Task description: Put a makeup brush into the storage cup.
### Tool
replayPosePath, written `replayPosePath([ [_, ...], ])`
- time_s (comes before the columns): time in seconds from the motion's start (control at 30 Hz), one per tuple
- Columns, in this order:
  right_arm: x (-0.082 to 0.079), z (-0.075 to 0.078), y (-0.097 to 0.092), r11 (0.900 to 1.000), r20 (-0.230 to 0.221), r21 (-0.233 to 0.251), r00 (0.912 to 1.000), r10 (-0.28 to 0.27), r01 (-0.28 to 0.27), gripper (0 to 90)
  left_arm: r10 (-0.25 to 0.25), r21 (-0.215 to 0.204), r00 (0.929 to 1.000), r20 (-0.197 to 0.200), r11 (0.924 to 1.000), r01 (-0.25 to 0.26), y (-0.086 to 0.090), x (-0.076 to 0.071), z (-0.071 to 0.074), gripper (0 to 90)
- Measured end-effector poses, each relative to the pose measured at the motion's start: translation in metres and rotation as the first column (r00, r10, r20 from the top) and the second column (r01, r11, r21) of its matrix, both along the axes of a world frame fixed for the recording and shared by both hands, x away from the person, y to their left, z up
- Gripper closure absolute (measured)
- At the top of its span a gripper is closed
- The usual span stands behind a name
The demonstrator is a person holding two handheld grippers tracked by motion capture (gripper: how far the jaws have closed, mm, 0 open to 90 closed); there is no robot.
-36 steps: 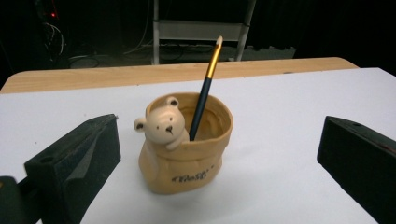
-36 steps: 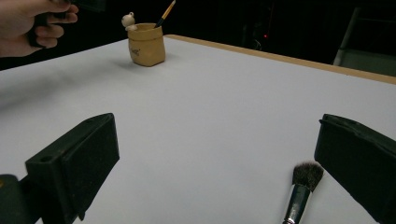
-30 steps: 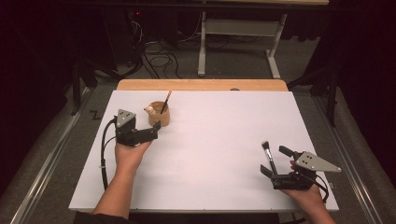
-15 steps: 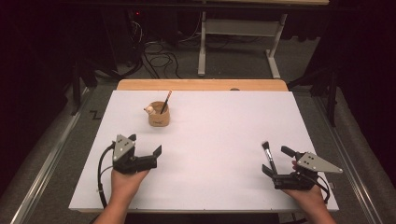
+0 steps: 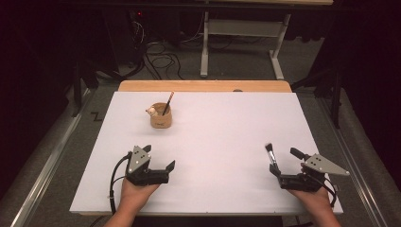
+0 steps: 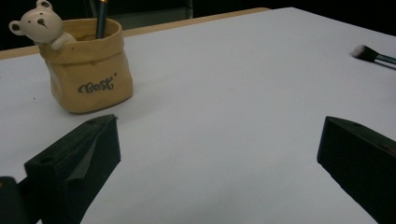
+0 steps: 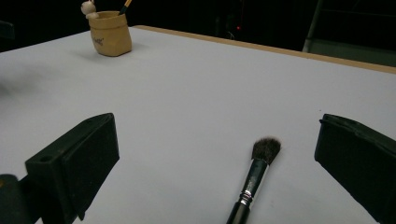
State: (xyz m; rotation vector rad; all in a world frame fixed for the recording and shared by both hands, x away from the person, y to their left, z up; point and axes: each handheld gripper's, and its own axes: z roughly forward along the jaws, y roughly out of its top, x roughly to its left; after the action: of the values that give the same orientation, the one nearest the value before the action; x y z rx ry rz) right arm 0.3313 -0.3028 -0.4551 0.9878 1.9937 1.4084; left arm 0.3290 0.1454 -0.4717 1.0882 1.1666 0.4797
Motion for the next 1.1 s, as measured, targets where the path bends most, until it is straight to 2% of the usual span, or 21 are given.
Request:
replayPosePath([
  [0.13,0.002,-0.001,-0.005,0.9998,-0.011,0.010,0.9998,-0.019,0.019,1.2,0.018,-0.041,0.9998,-0.012,0.9990,-0.018,0.008,0.004,0.000,0.6],
  [0.27,0.003,-0.001,-0.011,0.9987,-0.020,0.020,0.9987,-0.048,0.048,1.4,0.036,-0.064,0.9990,-0.025,0.9973,-0.037,0.012,0.007,-0.001,0.6],
  [0.43,0.005,-0.002,-0.019,0.9959,-0.024,0.019,0.9958,-0.088,0.089,1.4,0.037,-0.071,0.9992,-0.018,0.9967,-0.038,0.013,0.006,0.000,0.6],
  [0.6,0.007,-0.006,-0.024,0.9932,-0.047,0.013,0.9922,-0.115,0.116,2.7,0.031,-0.081,0.9995,-0.001,0.9962,-0.031,0.014,0.006,0.002,0.6],
  [0.77,0.012,-0.008,-0.024,0.9919,-0.078,0.006,0.9890,-0.126,0.127,5.2,0.019,-0.094,0.9998,-0.006,0.9954,-0.020,0.016,0.006,0.002,0.7],
  [1.1,0.017,0.001,-0.013,0.9892,-0.153,-0.091,0.9799,-0.128,0.115,5.4,0.010,-0.104,0.9999,0.005,0.9945,-0.010,0.018,0.003,0.004,1.2],
])
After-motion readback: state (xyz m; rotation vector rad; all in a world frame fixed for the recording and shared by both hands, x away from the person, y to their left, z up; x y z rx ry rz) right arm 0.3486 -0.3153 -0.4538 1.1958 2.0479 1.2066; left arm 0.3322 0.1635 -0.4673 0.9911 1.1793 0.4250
